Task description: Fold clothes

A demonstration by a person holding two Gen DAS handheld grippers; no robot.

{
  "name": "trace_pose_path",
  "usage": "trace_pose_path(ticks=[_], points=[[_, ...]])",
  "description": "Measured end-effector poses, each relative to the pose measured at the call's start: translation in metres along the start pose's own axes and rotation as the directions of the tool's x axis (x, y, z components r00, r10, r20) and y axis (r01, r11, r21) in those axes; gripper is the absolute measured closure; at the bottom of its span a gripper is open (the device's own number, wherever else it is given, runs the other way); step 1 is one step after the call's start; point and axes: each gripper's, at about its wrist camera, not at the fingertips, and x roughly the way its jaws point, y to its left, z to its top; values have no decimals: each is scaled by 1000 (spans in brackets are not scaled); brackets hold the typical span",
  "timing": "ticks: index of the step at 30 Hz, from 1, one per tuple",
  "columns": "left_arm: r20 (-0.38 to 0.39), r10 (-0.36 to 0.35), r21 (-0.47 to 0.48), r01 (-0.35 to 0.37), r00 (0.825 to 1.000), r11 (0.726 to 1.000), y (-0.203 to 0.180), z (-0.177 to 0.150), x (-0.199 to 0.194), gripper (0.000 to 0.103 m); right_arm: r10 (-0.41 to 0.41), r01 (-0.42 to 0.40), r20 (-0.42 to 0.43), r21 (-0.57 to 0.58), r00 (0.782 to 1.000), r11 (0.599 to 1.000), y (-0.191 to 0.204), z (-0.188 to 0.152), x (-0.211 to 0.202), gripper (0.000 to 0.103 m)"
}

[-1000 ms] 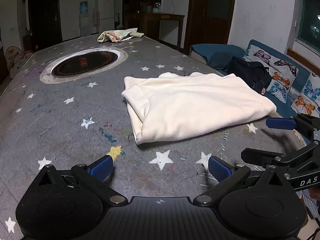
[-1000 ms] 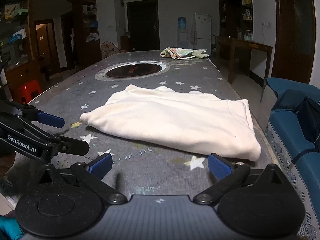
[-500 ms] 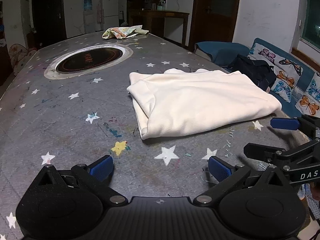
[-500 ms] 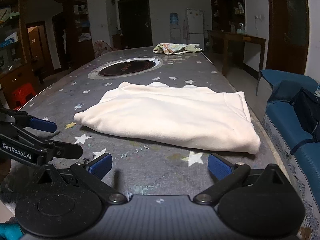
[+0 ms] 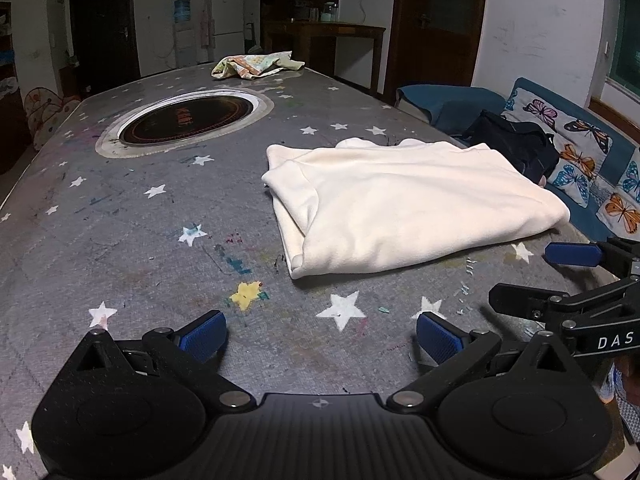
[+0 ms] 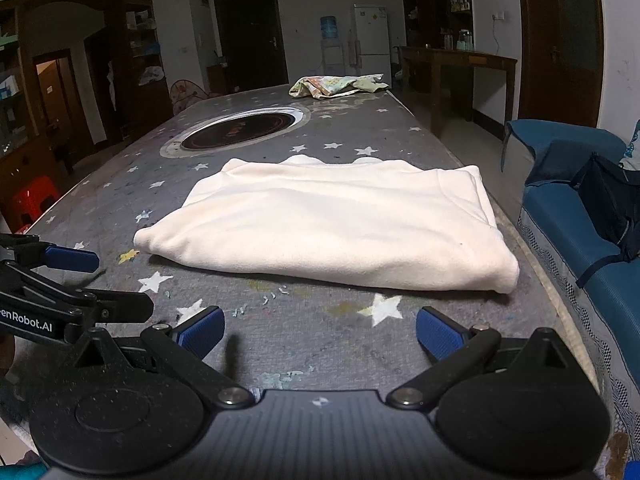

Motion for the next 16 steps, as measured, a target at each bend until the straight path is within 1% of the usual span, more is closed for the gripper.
trace_pose_path(ticks=[16], points=[[8, -12, -8, 12, 1000, 1000, -1, 3, -2, 0, 3, -3, 6, -10, 1000, 1000, 3, 2, -1, 0]])
